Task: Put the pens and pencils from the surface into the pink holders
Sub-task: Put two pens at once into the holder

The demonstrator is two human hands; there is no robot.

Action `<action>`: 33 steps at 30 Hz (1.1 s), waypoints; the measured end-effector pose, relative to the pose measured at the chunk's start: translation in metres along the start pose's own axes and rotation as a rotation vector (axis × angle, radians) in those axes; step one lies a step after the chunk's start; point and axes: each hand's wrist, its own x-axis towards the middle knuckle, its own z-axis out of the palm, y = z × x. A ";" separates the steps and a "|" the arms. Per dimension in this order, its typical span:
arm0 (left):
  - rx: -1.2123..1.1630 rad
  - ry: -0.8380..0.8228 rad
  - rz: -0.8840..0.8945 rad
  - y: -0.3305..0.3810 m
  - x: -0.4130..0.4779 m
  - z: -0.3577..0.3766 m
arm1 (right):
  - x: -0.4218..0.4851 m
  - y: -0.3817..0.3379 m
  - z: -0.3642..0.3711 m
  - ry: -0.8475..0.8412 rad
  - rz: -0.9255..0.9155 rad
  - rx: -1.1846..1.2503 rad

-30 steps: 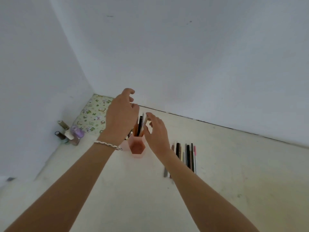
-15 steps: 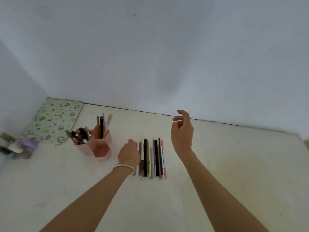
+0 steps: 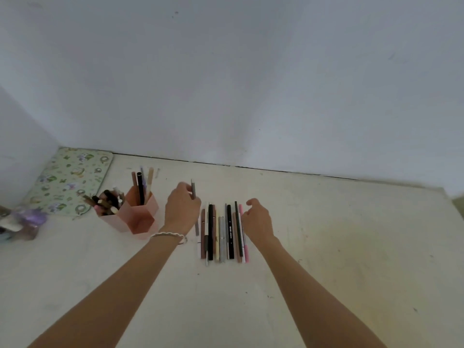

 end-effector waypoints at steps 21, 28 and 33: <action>-0.177 0.349 0.268 0.004 0.030 -0.128 | 0.034 -0.020 0.001 0.068 -0.090 -0.088; -0.217 0.338 0.313 0.005 0.028 -0.131 | 0.026 -0.033 -0.003 0.027 -0.074 0.012; -0.174 0.401 0.332 0.006 0.032 -0.145 | 0.018 -0.098 -0.047 0.193 -0.239 0.507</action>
